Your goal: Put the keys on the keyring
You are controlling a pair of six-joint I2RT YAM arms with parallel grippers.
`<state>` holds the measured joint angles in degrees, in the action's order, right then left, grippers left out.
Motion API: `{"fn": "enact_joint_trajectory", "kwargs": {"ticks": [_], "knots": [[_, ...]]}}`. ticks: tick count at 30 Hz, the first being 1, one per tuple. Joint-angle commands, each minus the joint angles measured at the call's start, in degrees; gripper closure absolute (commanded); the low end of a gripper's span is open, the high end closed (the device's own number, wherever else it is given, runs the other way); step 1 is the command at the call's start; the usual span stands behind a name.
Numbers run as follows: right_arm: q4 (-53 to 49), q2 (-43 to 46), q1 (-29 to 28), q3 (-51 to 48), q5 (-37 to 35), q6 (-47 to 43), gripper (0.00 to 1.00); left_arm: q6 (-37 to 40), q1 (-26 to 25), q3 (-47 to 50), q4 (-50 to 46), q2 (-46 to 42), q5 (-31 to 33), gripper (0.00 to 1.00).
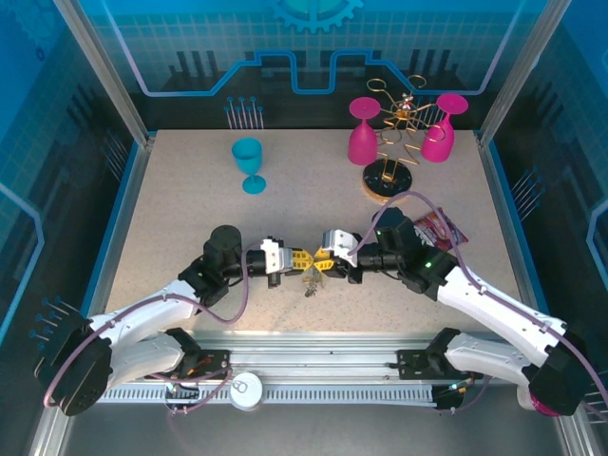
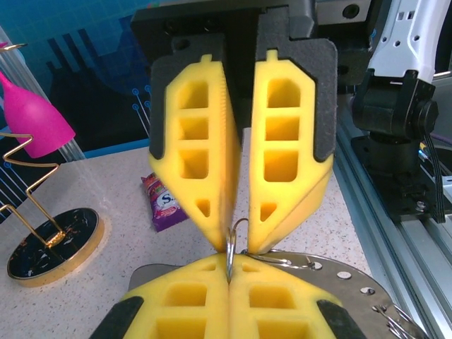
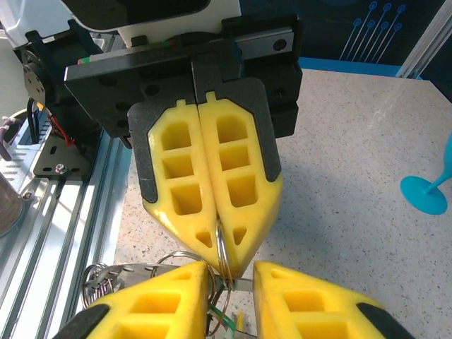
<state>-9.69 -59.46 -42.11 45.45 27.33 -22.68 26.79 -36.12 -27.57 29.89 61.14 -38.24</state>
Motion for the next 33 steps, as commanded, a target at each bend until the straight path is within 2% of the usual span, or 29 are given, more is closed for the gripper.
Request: {"fn": "enact_joint_trajectory", "kwargs": {"ticks": [1,2,3,5,7,13,19,25,28,29,31,33], "knots": [[0.4,-1.4,-1.0,2.4,1.4,-1.4,0.94,-1.4,-0.4,-0.7,3.8,0.2,-3.2,1.00],[-0.4,-1.6,-1.0,2.8,1.4,-2.0,1.00,-1.4,-0.3,-0.7,3.8,0.2,-2.8,1.00],[-1.4,-1.8,-1.0,3.2,1.1,-2.3,1.00,-1.4,-0.3,-0.7,3.7,0.1,-2.2,1.00],[-4.2,-2.3,-1.0,4.5,-0.1,-3.1,1.00,-1.0,-0.3,-0.7,2.6,-0.2,-0.3,0.91],[-6.8,-2.6,-1.0,5.4,-1.2,-3.8,1.00,0.4,-0.4,-1.4,-1.1,-0.6,1.6,0.87],[-16.1,-5.3,-2.3,10.8,-6.6,-6.6,1.00,4.4,-0.4,-4.5,-11.8,-0.9,5.5,0.85],[-24.1,-9.5,-5.2,16.3,-12.1,-9.1,1.00,5.5,-0.4,-5.9,-15.0,-0.2,5.3,0.88],[-26.5,-12.6,-7.5,19.8,-13.4,-10.3,1.00,5.9,-0.5,-6.5,-16.1,0.0,4.5,1.00],[-25.0,-12.4,-7.1,19.6,-13.5,-8.3,1.00,6.3,-0.5,-6.1,-15.4,-0.9,4.2,1.00],[-22.5,-11.2,-6.0,18.4,-13.2,-5.8,0.95,6.3,-0.5,-5.5,-14.5,-1.3,4.1,1.00],[-17.8,-8.3,-2.6,15.6,-9.5,-0.2,0.76,6.3,-0.4,-4.2,-12.6,-2.1,4.1,1.00],[-13.3,-5.6,0.4,12.5,-4.7,4.0,0.70,6.1,-0.4,-3.1,-10.3,-2.7,3.9,1.00]]}}
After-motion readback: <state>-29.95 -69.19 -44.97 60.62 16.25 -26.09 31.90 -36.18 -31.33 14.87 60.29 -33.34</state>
